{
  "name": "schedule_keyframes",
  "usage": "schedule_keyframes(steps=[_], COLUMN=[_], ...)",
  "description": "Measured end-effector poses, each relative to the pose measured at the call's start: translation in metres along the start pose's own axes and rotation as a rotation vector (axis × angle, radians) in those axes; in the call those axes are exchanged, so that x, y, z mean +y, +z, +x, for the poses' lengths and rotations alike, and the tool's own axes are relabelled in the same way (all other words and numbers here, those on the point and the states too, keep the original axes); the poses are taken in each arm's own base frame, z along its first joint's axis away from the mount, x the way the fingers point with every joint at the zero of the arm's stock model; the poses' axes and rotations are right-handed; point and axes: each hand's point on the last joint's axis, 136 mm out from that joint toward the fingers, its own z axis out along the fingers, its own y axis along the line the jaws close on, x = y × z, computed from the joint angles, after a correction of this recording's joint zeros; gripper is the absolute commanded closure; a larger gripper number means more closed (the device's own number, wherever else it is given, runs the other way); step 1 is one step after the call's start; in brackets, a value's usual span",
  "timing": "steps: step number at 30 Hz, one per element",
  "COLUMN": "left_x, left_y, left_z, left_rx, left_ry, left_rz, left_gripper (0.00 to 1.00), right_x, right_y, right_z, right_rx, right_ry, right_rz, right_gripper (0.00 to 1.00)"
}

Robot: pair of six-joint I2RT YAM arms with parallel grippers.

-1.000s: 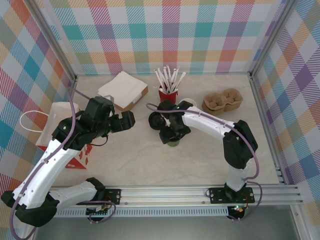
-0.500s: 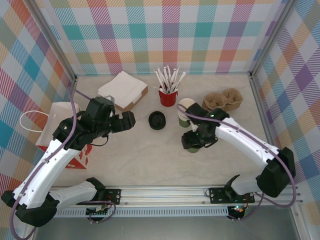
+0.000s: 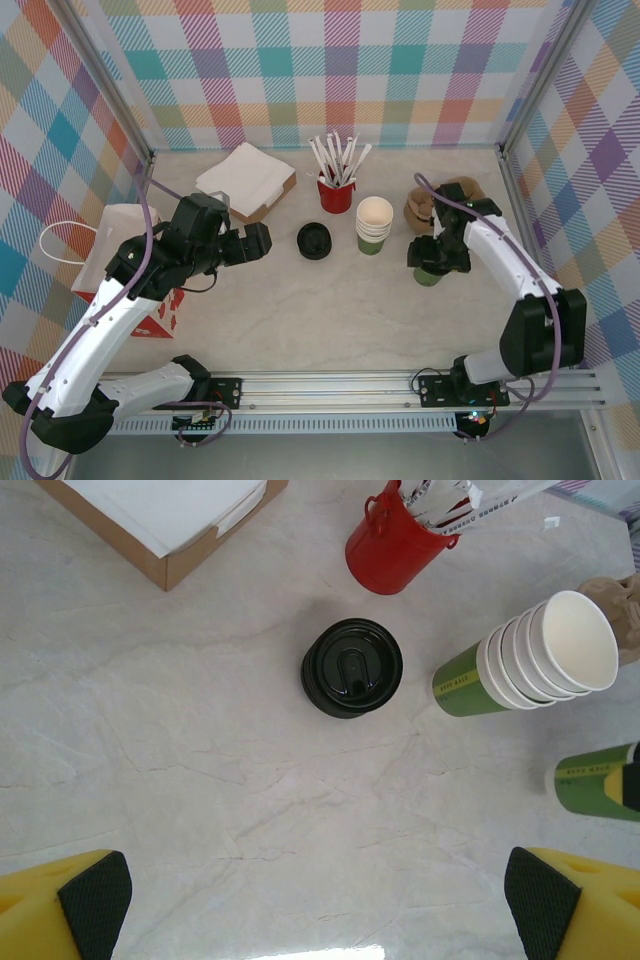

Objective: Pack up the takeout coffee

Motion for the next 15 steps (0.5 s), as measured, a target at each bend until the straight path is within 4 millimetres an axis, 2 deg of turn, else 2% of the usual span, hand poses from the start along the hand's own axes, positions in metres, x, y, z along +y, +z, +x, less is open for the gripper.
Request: schedule_keyframes(steps=[5,8,15], left_x=[-0.001,-0.002,0.001], left_y=[0.0,0.0,0.002], left_z=[-0.001,-0.002,-0.004], left_rx=[-0.005,-0.01,-0.008], left_ry=[-0.001,-0.002,0.001], left_rz=[0.005,0.008,-0.02], left_gripper=[0.02,0.02,0.02], right_x=[-0.005,-0.003,-0.004], right_y=[0.014,0.019,0.023], right_z=[-0.027,-0.039,-0.042], right_rx=[-0.01,-0.022,-0.022], right_ry=[0.005,-0.01,-0.033], right_rz=[0.006,0.005,0.012], right_gripper=[0.18,0.13,0.01])
